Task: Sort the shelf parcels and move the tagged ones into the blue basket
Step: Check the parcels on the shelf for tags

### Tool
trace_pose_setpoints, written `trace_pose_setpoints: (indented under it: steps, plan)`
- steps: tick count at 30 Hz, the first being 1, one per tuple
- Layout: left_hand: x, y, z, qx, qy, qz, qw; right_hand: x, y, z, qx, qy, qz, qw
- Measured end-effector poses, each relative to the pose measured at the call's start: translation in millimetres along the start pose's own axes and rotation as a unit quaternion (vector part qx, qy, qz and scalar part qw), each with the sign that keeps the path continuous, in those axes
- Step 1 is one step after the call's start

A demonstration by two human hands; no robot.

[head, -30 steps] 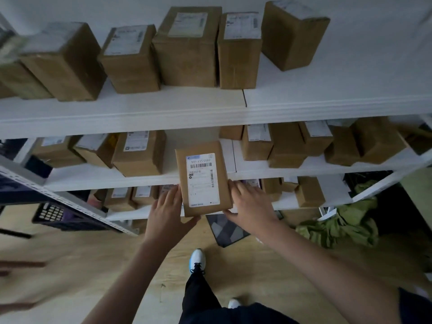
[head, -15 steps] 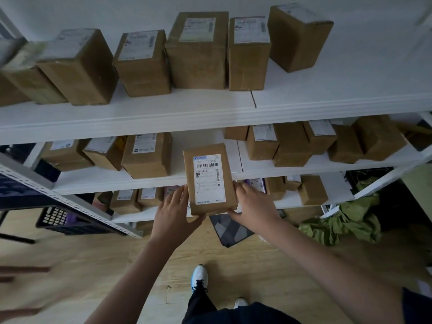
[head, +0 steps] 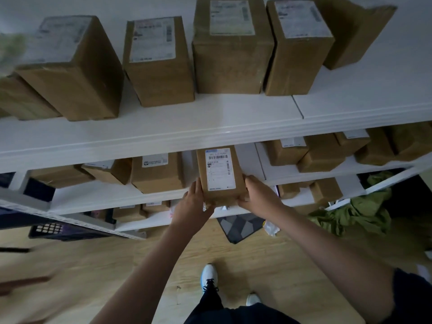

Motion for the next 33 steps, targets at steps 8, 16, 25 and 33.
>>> trace_pose_setpoints:
  steps: [8,16,25,33]
  plan:
    - [35.2,-0.2,35.1,-0.041,-0.122,0.015,0.992,55.4,22.2,11.8,0.042,0.021,-0.025,0.999]
    - [32.5,-2.0,61.0,-0.053,-0.196,-0.035,0.979,86.3,25.4,21.0,0.027,-0.008,0.015,0.999]
    - [15.8,28.0,-26.9,-0.048,-0.155,-0.006,0.987,45.9,-53.3,-22.4,0.012,-0.080,-0.045,0.996]
    - [87.2,-32.2,-104.0,-0.058,-0.062,-0.127,0.988,55.4,-150.4,-74.7,-0.042,-0.053,-0.083,0.994]
Point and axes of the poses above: each hand's wrist, its own x-axis towards the middle knuckle, its own y-axis out of the palm, z = x × y, the point moved 5 cm from there along x, towards the middle knuckle, and after that the axes turned 9 degrees about x, right-handed, at the moved point
